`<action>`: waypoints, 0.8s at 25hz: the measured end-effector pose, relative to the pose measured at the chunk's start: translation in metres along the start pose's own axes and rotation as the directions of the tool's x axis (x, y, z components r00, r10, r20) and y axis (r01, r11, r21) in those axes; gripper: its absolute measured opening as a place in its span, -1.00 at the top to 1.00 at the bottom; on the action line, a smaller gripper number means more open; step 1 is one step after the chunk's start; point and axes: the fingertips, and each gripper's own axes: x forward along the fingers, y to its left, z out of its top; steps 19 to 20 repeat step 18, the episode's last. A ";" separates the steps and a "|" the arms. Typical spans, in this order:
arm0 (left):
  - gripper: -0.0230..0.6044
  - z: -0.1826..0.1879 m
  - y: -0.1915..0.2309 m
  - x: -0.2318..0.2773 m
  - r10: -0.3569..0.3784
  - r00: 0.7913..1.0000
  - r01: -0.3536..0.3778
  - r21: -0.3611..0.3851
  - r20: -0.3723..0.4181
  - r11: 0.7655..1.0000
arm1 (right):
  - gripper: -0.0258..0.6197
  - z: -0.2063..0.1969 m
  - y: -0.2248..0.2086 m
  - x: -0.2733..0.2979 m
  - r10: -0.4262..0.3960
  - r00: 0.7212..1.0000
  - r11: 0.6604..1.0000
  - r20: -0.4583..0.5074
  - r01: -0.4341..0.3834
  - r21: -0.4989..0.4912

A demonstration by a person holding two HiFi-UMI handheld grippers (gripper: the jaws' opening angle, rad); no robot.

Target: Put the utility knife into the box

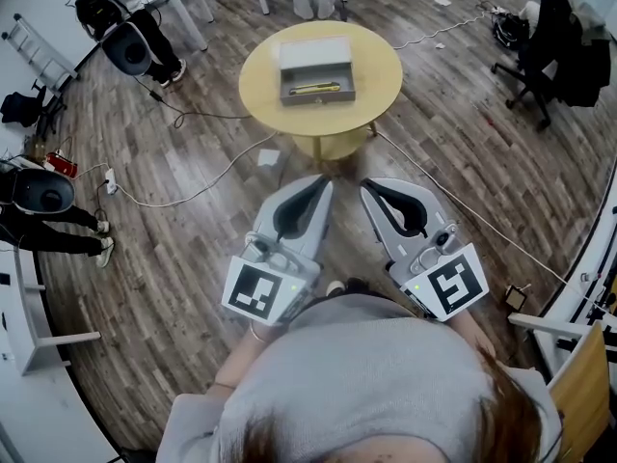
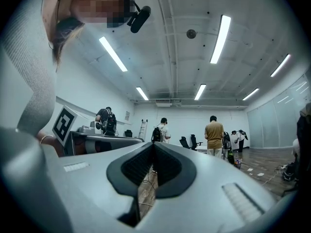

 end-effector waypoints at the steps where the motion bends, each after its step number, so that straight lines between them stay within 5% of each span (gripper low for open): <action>1: 0.94 0.001 0.001 0.000 0.000 1.000 0.000 -0.002 0.004 1.000 | 0.91 -0.001 0.000 0.001 0.002 1.000 1.000 -0.001 -0.002 -0.001; 20: 0.94 -0.007 0.009 0.002 0.025 1.000 -0.025 -0.029 -0.013 0.999 | 0.91 -0.009 0.000 0.012 0.018 1.000 1.000 -0.020 -0.018 0.002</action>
